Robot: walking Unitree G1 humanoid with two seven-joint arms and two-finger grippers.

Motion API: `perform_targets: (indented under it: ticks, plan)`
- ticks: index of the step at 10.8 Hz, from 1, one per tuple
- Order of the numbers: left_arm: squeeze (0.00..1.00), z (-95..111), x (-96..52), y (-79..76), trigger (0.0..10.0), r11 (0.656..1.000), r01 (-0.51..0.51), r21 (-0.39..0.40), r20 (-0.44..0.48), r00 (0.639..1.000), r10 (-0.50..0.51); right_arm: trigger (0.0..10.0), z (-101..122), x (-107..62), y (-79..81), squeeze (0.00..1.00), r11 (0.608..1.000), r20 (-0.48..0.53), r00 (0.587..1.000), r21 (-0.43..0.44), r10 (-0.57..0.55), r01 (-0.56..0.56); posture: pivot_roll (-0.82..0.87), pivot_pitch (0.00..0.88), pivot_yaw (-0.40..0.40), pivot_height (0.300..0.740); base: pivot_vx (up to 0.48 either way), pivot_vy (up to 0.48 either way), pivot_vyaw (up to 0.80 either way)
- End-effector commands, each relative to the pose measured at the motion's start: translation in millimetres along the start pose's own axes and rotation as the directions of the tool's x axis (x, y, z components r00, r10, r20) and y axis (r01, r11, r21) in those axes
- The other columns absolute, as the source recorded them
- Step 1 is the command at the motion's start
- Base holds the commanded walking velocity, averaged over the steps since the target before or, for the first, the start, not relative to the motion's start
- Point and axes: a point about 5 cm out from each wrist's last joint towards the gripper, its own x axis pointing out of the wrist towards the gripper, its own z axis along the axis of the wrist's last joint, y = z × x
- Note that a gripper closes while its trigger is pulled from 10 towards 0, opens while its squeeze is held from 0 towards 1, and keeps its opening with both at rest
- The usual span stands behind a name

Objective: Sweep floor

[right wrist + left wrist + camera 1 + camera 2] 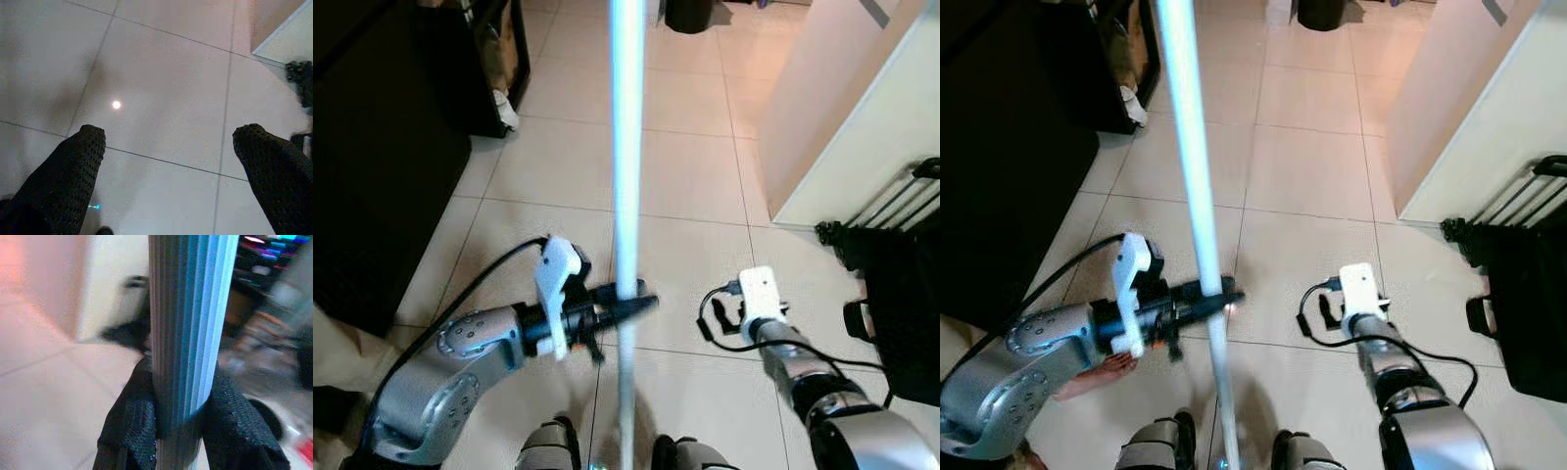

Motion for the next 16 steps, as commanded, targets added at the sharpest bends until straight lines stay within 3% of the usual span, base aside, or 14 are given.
perform_targets:
  ticks: [1, 2, 3, 4, 6, 7, 8, 9, 10, 12, 13, 15, 16]
  plan:
    - [0.0, 3, -0.7, 8.3, 10.0, 0.994, -0.102, 0.03, 0.03, 0.994, 0.101, 10.0, -10, -2.1, 0.1, 0.0, 1.0, -0.03, 1.0, 0.004, 0.004, -0.004, 0.13, 0.153, -0.047, 0.74, 0.0, 0.0, 0.0]
    - [0.0, 3, 0.6, 20.0, 10.0, 0.97, -0.241, 0.021, 0.054, 0.969, 0.24, 10.0, -10, -2.1, 1.8, 0.0, 1.0, -0.028, 1.0, 0.003, 0.012, -0.012, 0.14, 0.152, -0.046, 0.74, 0.0, 0.0, 0.0]
    - [0.0, 5, 2.9, 23.1, 10.0, 0.955, -0.296, -0.005, 0.073, 0.953, 0.295, 10.0, -9, -2.0, 1.9, 0.0, 1.0, -0.025, 1.0, 0.008, 0.017, -0.016, 0.14, 0.152, -0.046, 0.74, 0.0, 0.0, 0.0]
    - [0.0, 8, 3.7, 30.0, 10.0, 0.919, -0.393, -0.021, 0.104, 0.914, 0.393, 10.0, -8, -1.7, 3.0, 0.0, 1.0, -0.021, 0.999, 0.002, 0.03, -0.03, 0.14, 0.145, -0.046, 0.74, 0.0, 0.0, 0.0]
    - [0.0, 10, -7.2, 52.2, 10.0, 0.783, -0.622, -0.01, 0.145, 0.774, 0.616, 10.0, -7, -1.4, 3.1, 0.0, 1.0, -0.015, 0.999, 0.01, 0.03, -0.029, 0.14, 0.144, -0.041, 0.74, 0.0, 0.0, 0.0]
    - [0.0, 11, -12.3, 54.1, 10.0, 0.72, -0.694, 0.013, 0.151, 0.713, 0.685, 10.0, -6, -1.4, 3.3, 0.0, 0.999, -0.008, 0.999, 0.025, 0.035, -0.035, 0.14, 0.147, -0.037, 0.74, 0.0, 0.0, 0.0]
    - [0.0, -23, -33.4, 80.5, 10.0, 0.573, -0.819, 0.032, 0.068, 0.574, 0.816, 10.0, -4, -1.2, 2.5, 0.0, 0.997, 0.01, 0.999, 0.065, 0.039, -0.04, 0.13, 0.154, -0.034, 0.74, 0.0, 0.0, 0.0]
    - [0.0, -46, -41.8, 87.9, 10.0, 0.526, -0.845, 0.097, 0.002, 0.529, 0.849, 10.0, -4, -1.3, 2.3, 0.0, 0.996, 0.013, 0.999, 0.077, 0.04, -0.041, 0.14, 0.154, -0.031, 0.74, 0.0, 0.0, 0.0]
    - [0.0, -77, -54.6, 92.3, 10.0, 0.446, -0.888, 0.107, -0.081, 0.44, 0.894, 10.0, -5, -1.6, 3.9, 0.0, 0.996, 0.01, 0.999, 0.081, 0.043, -0.044, 0.13, 0.153, -0.016, 0.74, 0.0, 0.0, 0.0]
    - [0.0, -101, -67.4, 95.0, 10.0, 0.383, -0.919, 0.089, -0.116, 0.373, 0.921, 10.0, -6, -1.5, 10.0, 0.0, 0.992, 0.019, 0.998, 0.112, 0.056, -0.058, 0.13, 0.15, 0.001, 0.74, 0.0, 0.0, 0.0]
    - [0.0, -105, -71.7, 98.8, 10.0, 0.355, -0.933, 0.061, -0.109, 0.347, 0.931, 10.0, -6, -1.4, 13.4, 0.0, 0.991, 0.019, 0.998, 0.124, 0.059, -0.06, 0.13, 0.147, 0.011, 0.74, 0.0, 0.0, 0.0]
    - [0.0, -112, -80.9, 107.8, 10.0, 0.285, -0.955, 0.078, -0.088, 0.278, 0.957, 10.0, -5, -1.1, 18.7, 0.0, 0.983, 0.033, 0.998, 0.173, 0.054, -0.059, 0.12, 0.145, 0.018, 0.74, 0.0, 0.0, 0.0]
    - [0.0, -116, -79.0, 108.1, 10.0, 0.282, -0.956, 0.085, -0.088, 0.274, 0.958, 10.0, -5, -1.1, 19.8, 0.0, 0.981, 0.035, 0.998, 0.187, 0.051, -0.056, 0.12, 0.145, 0.02, 0.74, 0.0, 0.0, 0.0]
